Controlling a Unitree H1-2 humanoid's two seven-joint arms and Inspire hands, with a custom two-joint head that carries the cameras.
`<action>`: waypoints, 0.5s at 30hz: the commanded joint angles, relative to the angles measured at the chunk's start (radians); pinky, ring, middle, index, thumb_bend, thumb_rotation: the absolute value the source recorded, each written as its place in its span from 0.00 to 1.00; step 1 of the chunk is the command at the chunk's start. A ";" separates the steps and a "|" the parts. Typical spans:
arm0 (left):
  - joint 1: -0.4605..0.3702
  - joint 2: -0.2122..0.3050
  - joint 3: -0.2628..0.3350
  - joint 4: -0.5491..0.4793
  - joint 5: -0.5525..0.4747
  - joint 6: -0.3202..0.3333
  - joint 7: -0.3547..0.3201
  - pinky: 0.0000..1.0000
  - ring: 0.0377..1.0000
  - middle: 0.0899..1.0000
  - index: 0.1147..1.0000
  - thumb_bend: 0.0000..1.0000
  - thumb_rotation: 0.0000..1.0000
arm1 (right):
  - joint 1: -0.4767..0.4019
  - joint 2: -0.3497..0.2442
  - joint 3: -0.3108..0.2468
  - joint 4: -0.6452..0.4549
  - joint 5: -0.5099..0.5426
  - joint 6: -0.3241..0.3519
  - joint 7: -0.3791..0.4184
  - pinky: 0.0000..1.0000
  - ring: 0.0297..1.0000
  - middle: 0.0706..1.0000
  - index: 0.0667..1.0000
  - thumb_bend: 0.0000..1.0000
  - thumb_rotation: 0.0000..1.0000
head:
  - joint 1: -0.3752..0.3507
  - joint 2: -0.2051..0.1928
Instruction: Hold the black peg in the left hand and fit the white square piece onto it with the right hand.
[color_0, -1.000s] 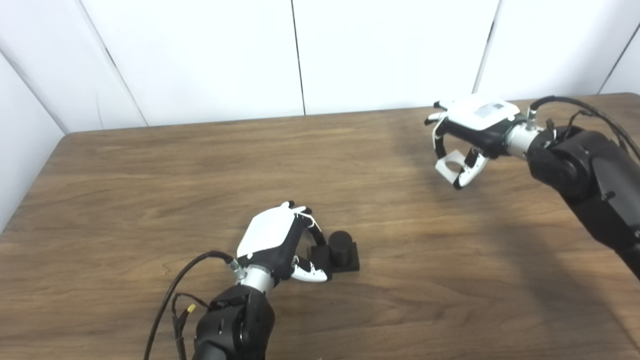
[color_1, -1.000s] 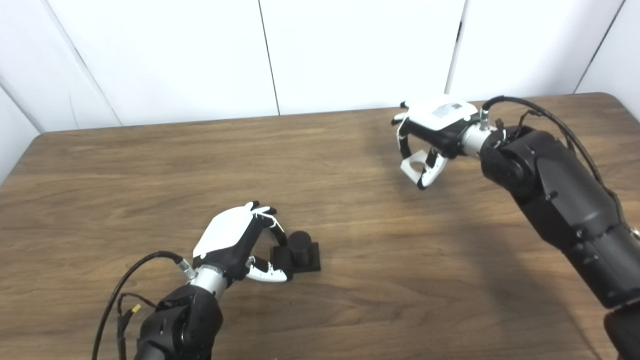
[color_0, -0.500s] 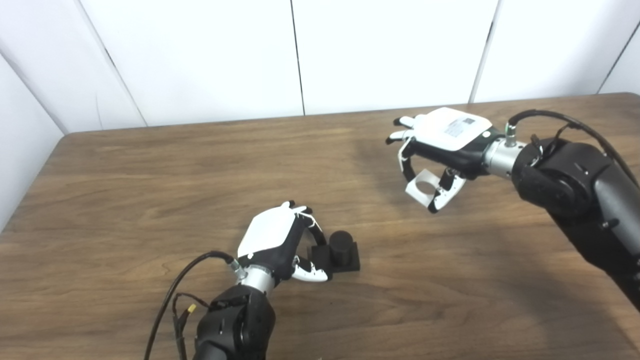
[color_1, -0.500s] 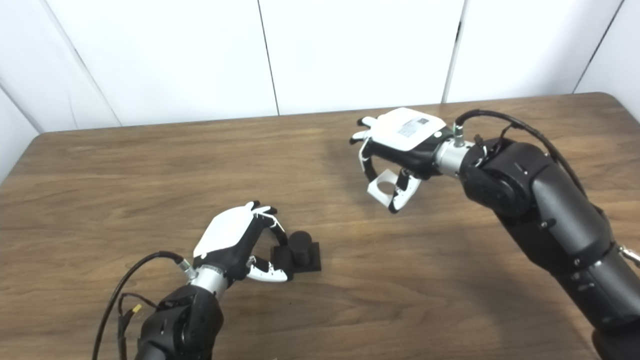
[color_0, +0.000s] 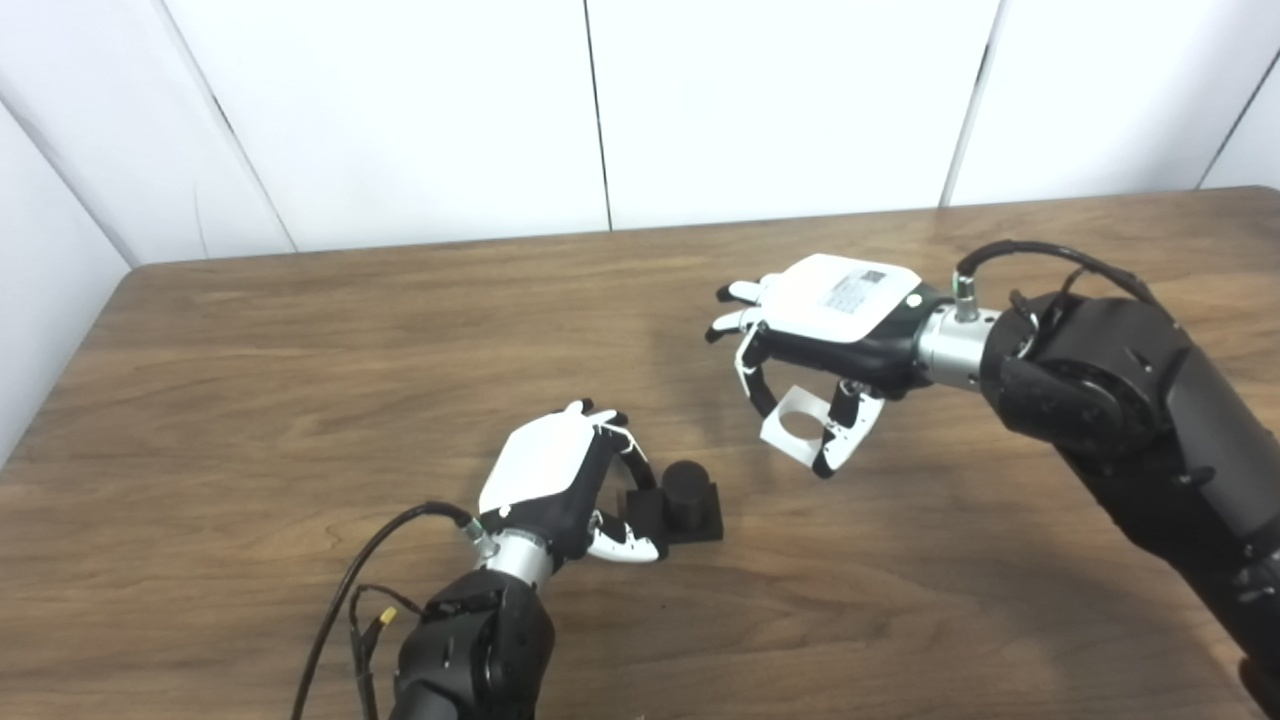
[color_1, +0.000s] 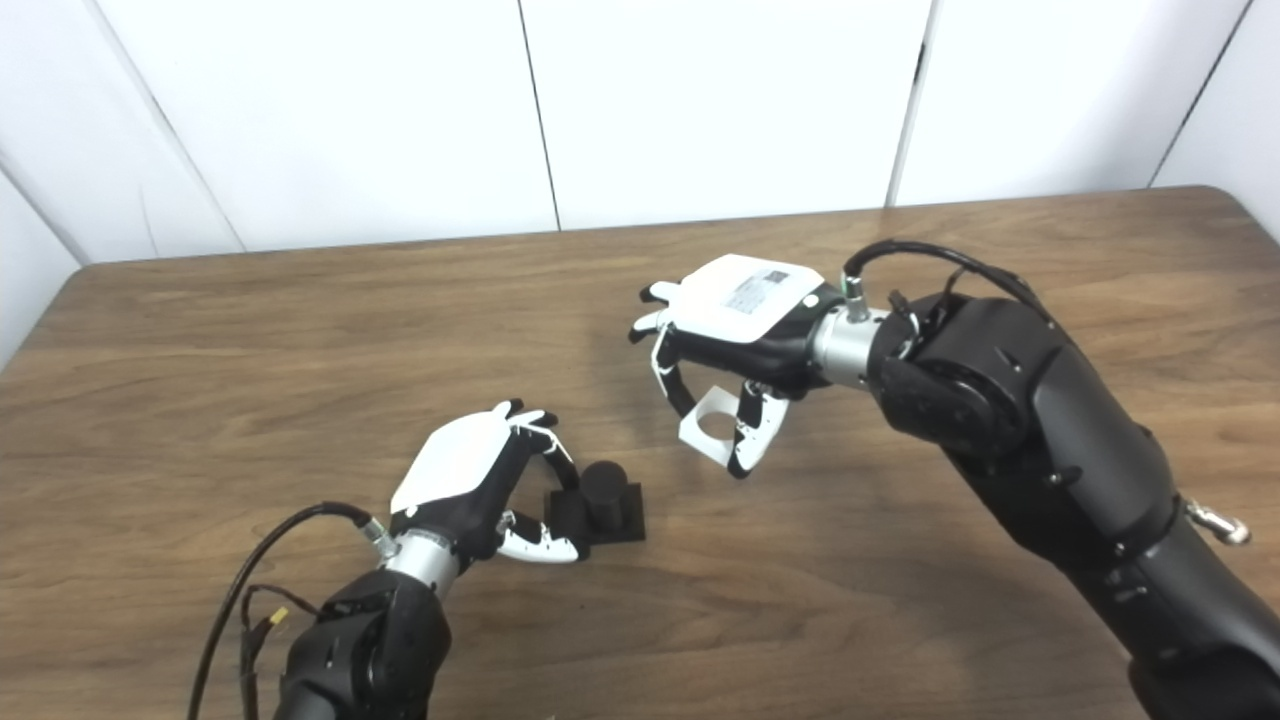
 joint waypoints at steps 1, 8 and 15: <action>-0.020 -0.003 -0.011 0.007 0.000 -0.014 0.000 1.00 1.00 0.90 0.42 0.52 0.06 | -0.067 0.010 -0.002 -0.042 -0.001 -0.007 0.003 0.97 1.00 0.91 0.45 0.52 0.14 | 0.000 0.001; -0.026 -0.006 -0.018 0.009 0.010 -0.013 -0.005 1.00 1.00 0.89 0.42 0.52 0.06 | -0.101 0.046 0.040 -0.055 0.003 -0.022 0.039 0.97 1.00 0.91 0.45 0.52 0.14 | 0.002 -0.001; -0.026 -0.012 -0.025 0.019 0.017 -0.014 0.008 1.00 1.00 0.89 0.42 0.52 0.06 | -0.119 0.082 0.072 -0.046 -0.017 -0.038 0.044 0.96 1.00 0.91 0.46 0.52 0.14 | 0.007 -0.002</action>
